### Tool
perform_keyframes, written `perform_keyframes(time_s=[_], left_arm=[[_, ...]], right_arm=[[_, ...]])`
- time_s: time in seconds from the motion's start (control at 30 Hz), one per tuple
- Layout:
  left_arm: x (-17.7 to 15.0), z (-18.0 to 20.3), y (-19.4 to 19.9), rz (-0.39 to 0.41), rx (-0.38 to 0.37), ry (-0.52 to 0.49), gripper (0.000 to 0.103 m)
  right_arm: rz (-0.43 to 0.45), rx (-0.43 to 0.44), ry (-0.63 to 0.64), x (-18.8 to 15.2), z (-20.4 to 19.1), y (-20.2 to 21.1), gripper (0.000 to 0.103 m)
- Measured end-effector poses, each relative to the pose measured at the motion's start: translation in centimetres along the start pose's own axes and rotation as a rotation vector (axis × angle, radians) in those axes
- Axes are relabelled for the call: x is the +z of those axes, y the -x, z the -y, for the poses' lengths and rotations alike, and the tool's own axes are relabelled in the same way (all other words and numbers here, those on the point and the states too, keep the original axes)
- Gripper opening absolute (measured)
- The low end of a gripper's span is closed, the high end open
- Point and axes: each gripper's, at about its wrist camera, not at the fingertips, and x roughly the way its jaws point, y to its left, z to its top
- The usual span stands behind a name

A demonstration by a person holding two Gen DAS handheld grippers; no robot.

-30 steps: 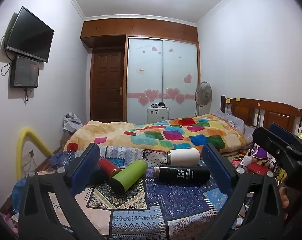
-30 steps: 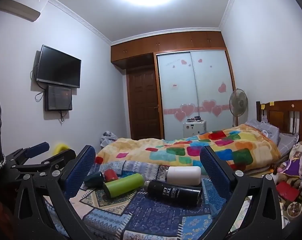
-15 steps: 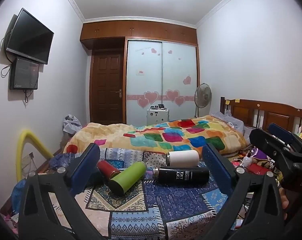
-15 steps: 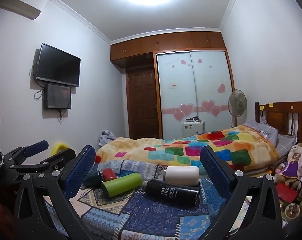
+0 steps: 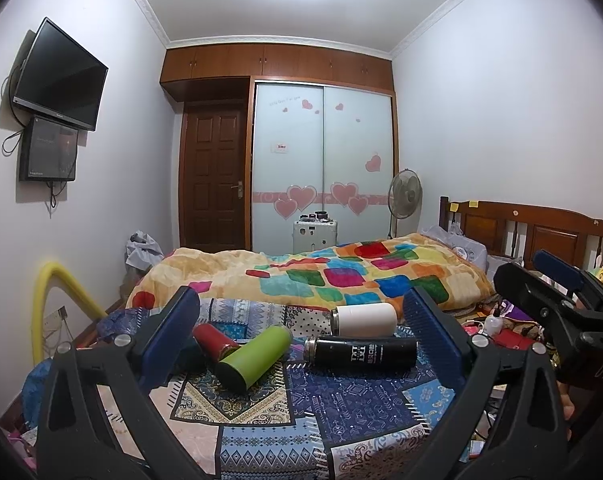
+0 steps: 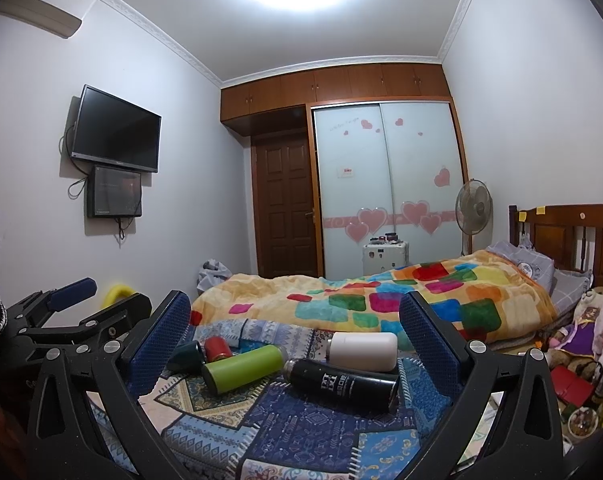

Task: Flip cup upright

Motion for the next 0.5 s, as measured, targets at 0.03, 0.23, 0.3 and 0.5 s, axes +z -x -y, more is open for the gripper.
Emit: perform_keyframes(time_s=[0.03, 0.23, 0.3, 0.5], left_arm=[[0.00, 0.01, 0.00, 0.000, 0.000, 0.000, 0.103], [0.12, 0.02, -0.04, 0.000, -0.002, 0.003, 0.103], [0.11, 0.05, -0.11, 0.000, -0.002, 0.002, 0.103], [0.04, -0.09, -0.23, 0.004, -0.005, 0.004, 0.103]], right_arm=[[0.000, 0.001, -0.001, -0.04, -0.01, 0.00, 0.103], [-0.005, 0.002, 0.001, -0.18, -0.04, -0.12, 0.103], [-0.003, -0.001, 0.002, -0.23, -0.09, -0.07, 0.103], [-0.004, -0.003, 0.001, -0.31, -0.14, -0.10, 0.103]])
